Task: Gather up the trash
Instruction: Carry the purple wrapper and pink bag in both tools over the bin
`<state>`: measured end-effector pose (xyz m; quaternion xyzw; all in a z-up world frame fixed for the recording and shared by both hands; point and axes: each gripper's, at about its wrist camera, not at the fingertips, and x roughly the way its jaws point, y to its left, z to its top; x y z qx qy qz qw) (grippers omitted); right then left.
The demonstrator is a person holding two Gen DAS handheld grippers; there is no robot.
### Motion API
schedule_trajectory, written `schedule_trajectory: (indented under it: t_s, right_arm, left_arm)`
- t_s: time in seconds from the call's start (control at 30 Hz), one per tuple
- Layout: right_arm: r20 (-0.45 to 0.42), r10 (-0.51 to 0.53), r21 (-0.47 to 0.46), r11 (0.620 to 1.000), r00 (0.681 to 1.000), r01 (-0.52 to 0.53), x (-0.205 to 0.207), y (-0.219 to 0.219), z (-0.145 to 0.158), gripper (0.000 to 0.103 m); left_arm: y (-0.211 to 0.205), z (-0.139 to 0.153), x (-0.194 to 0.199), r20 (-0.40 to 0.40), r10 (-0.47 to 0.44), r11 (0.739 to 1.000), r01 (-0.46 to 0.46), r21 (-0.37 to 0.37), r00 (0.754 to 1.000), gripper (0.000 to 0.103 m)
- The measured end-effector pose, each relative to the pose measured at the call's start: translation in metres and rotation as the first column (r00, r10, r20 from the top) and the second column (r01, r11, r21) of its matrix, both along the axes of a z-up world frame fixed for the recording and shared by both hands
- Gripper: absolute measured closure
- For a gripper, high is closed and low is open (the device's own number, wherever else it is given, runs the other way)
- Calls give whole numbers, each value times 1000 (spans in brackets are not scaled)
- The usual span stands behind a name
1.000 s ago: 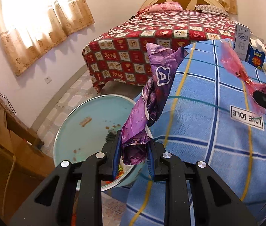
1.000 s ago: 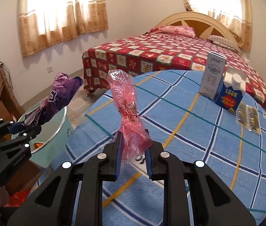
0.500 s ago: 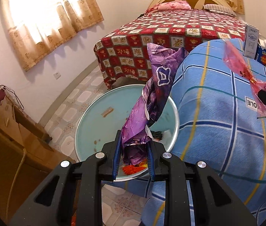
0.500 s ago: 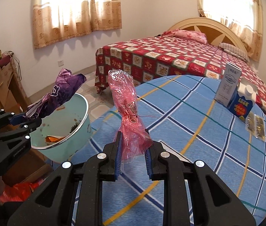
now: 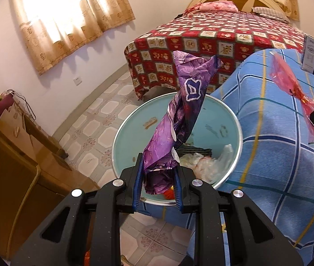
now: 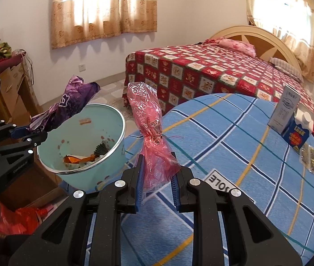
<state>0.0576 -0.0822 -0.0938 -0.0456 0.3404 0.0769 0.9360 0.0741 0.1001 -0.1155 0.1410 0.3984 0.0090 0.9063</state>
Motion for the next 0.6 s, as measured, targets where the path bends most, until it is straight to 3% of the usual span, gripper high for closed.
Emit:
schedule_trajectory:
  t_s: [0.6]
  right_arm:
    - [-6,63,-36,997,998,-63,8,35,-1,81]
  left_arm:
    - [37,-2,4,-4,61,998,-61,-2,998,79]
